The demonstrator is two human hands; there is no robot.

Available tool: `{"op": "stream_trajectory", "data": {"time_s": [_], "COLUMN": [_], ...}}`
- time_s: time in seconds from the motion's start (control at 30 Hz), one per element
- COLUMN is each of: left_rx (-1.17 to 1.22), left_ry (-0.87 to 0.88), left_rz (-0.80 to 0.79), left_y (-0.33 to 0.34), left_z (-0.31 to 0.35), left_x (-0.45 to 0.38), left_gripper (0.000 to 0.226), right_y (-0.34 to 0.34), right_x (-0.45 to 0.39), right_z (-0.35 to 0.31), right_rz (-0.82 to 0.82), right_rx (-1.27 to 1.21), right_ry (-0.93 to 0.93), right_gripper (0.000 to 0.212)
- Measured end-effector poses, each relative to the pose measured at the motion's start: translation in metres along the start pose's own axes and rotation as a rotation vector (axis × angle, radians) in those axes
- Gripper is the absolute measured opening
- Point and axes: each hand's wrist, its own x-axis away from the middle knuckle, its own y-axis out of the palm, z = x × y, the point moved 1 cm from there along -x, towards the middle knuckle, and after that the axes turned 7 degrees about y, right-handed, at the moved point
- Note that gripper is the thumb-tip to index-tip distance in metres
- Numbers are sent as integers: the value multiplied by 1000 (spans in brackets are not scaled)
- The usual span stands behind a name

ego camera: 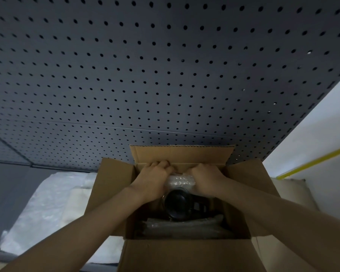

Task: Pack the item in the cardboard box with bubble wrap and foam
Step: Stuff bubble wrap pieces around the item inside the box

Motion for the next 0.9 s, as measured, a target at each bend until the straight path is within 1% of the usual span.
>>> {"op": "stream_trajectory", "data": {"time_s": [0.1,0.13,0.27,0.37,0.57,0.67,0.8,0.9], "left_rx": [-1,11,10,12,117,167,166,177], "left_ry": [16,20,7,-7,-36,-76,-95,-112], "left_rz": [-17,-10,14,-14,-72,-104,-130,-145], "left_y": [7,9,15,24,38,44,49,50], "left_z": [-6,-8,-15,-17,-20,-21,-18,-17], "left_x": [-1,-1,-7,-11,-16,-18,-21,-23], "left_gripper": [54,51,33,22,19,18,20,21], "right_y": [-1,0,5,11,16,19,24,31], "right_x": [3,2,-2,-8,-14,-15,-17,-20], "right_z": [15,17,14,11,3,1,1,3], "right_rz": [-84,-94,-90,-88,-127,-145,-200,-208], "right_rx": [-46,-51,-50,-15,44,66,59,50], "right_ry": [16,16,5,19,47,60,104,93], "right_gripper": [50,50,31,28,21,23,22,23]}}
